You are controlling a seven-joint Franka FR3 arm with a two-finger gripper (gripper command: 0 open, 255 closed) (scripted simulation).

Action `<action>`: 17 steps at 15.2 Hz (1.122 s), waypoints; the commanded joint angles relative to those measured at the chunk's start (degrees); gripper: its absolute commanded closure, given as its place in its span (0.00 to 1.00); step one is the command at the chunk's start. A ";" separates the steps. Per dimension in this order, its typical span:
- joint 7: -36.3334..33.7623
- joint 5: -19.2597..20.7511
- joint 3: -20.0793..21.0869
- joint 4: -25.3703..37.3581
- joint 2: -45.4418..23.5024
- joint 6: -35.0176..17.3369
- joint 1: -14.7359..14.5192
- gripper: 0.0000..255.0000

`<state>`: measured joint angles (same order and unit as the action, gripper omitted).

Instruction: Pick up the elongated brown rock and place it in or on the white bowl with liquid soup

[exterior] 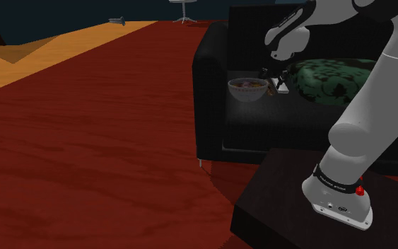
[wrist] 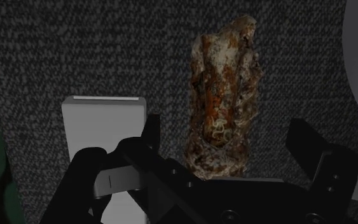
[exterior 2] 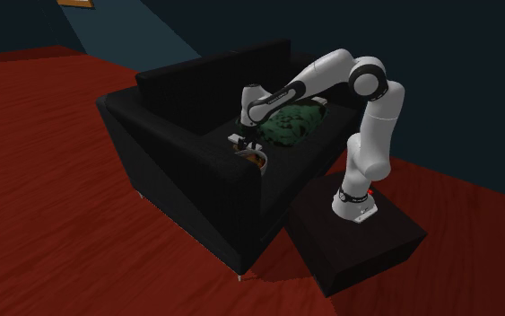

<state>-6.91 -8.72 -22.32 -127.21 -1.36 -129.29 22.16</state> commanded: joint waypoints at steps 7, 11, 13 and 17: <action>0.03 -0.06 0.01 -0.03 -0.08 -0.13 0.00 1.00; 0.04 -0.06 0.01 -0.03 -0.08 -0.13 0.00 1.00; 0.03 -0.06 0.01 -0.03 -0.08 -0.12 0.00 1.00; -0.24 0.25 0.00 0.29 0.37 0.59 -0.01 1.00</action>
<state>-7.03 -8.67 -22.30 -127.03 -1.31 -129.08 22.13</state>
